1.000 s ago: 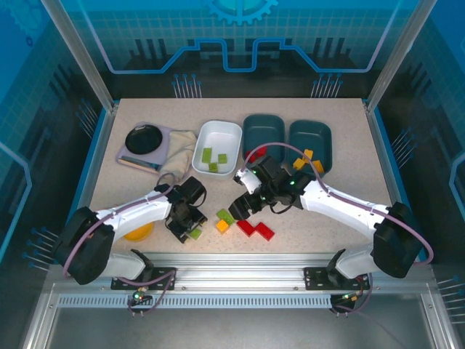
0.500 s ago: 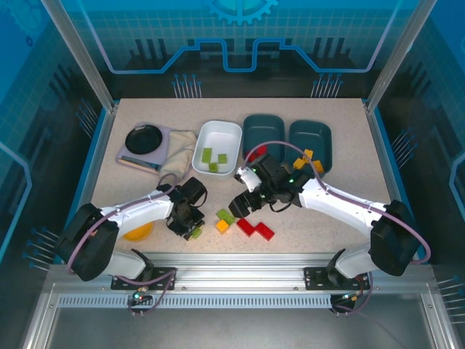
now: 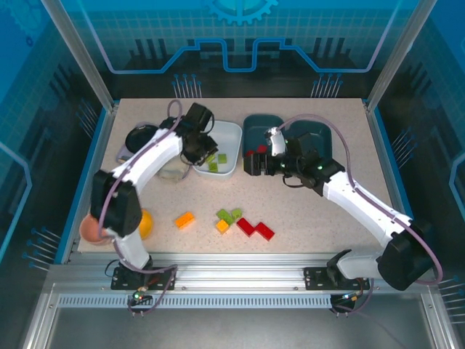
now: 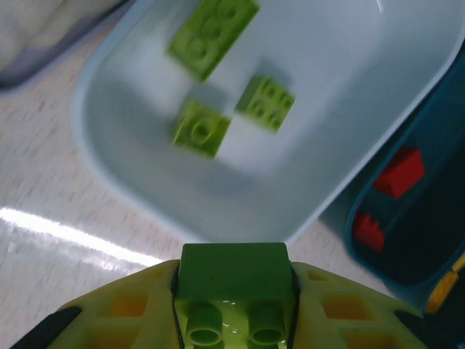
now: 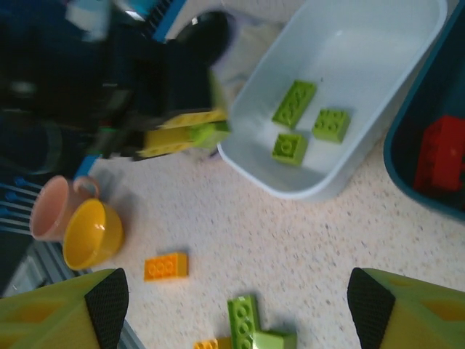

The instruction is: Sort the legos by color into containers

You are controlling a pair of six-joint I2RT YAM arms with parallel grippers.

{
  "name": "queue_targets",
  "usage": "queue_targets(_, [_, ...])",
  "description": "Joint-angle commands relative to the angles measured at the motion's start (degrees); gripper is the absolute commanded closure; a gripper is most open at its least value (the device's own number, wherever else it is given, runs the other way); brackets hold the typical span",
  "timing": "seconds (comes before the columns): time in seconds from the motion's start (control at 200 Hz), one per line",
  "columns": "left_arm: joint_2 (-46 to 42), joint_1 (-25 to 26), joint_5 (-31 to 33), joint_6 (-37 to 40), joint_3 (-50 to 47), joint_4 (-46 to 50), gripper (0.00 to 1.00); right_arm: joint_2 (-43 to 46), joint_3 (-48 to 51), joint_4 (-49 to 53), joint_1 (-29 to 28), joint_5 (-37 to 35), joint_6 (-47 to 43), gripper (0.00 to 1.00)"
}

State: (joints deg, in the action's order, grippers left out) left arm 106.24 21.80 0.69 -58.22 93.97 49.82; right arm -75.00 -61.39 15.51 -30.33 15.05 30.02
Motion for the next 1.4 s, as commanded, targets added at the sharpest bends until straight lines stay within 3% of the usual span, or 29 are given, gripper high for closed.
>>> queue_targets(0.0, [10.68,-1.62,1.06,6.29,11.47,4.70,0.72,-1.58,-3.91,-3.26,1.32,-0.44,3.49,0.18])
queue_targets(0.215, [28.14,-2.99,0.43,8.61,30.87,6.99,0.71,-2.81,-6.27,1.36,2.38,-1.29,2.71,0.18])
queue_targets(0.335, [34.26,-3.08,-0.16,9.27,36.92,9.78,0.68,-3.53,-6.47,7.14,2.38,-3.03,1.33,0.18])
queue_targets(0.685, [30.57,-2.91,-2.89,9.34,36.39,8.81,0.39,1.07,-0.76,24.54,-1.91,-11.80,-6.02,0.21])
queue_targets(0.791, [25.58,-2.73,-3.40,8.74,35.08,8.93,0.37,2.46,0.69,28.83,-4.89,-14.48,-8.37,0.22])
queue_targets(0.936, [13.29,-1.78,-4.43,8.44,26.07,6.55,0.36,0.66,2.18,35.28,-11.41,-16.06,-10.38,0.22])
queue_targets(1.106, [-4.81,-0.24,-7.57,8.12,3.20,-0.11,0.34,-8.41,1.90,42.68,-18.73,-17.39,-10.38,0.23])
queue_targets(1.256, [-18.64,1.86,-10.22,6.82,-15.95,-4.79,0.33,-15.56,0.93,42.94,-22.11,-16.34,-8.90,0.24])
queue_targets(1.396, [-28.15,4.82,-11.49,5.34,-28.16,-7.47,0.32,-20.13,0.95,41.69,-22.58,-16.51,-7.46,0.25])
